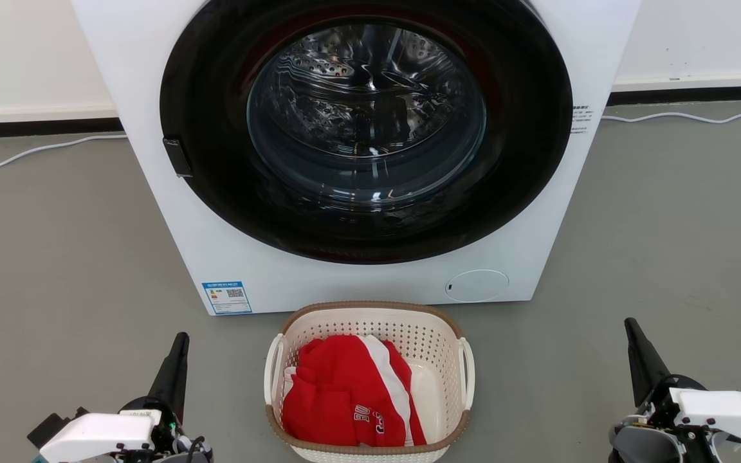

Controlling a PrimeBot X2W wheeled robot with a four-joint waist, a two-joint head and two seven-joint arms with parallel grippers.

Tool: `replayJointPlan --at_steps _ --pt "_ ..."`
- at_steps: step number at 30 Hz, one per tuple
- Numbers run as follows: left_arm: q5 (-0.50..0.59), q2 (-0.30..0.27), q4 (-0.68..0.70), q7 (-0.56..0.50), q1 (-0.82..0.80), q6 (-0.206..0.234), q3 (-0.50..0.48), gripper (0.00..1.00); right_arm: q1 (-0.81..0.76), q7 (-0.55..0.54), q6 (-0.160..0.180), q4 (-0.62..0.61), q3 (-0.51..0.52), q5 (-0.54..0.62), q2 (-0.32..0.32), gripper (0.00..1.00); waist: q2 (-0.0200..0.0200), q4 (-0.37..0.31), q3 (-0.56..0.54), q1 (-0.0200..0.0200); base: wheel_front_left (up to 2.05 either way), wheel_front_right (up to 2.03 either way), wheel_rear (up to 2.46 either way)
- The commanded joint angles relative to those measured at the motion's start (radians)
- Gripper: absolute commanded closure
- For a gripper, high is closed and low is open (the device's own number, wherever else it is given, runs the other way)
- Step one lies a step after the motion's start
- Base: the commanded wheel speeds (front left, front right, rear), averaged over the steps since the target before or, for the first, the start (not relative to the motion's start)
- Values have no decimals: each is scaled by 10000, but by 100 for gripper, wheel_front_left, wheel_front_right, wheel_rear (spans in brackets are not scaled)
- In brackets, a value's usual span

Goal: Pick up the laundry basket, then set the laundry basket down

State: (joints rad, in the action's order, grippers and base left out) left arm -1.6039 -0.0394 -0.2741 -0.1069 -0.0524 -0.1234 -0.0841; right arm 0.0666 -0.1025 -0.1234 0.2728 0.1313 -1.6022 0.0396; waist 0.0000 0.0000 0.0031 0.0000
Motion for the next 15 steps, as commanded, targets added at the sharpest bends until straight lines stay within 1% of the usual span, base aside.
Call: replayJointPlan --at_steps 1,15 --pt "-51 -108 293 -60 -555 -73 -293 100 413 -104 -73 -280 -179 -68 106 100 0 0 0 0 0 0 0" --pt "-51 -108 293 -60 -555 -73 -293 100 413 -104 -73 -280 -179 -68 106 100 0 0 0 0 0 0 0"
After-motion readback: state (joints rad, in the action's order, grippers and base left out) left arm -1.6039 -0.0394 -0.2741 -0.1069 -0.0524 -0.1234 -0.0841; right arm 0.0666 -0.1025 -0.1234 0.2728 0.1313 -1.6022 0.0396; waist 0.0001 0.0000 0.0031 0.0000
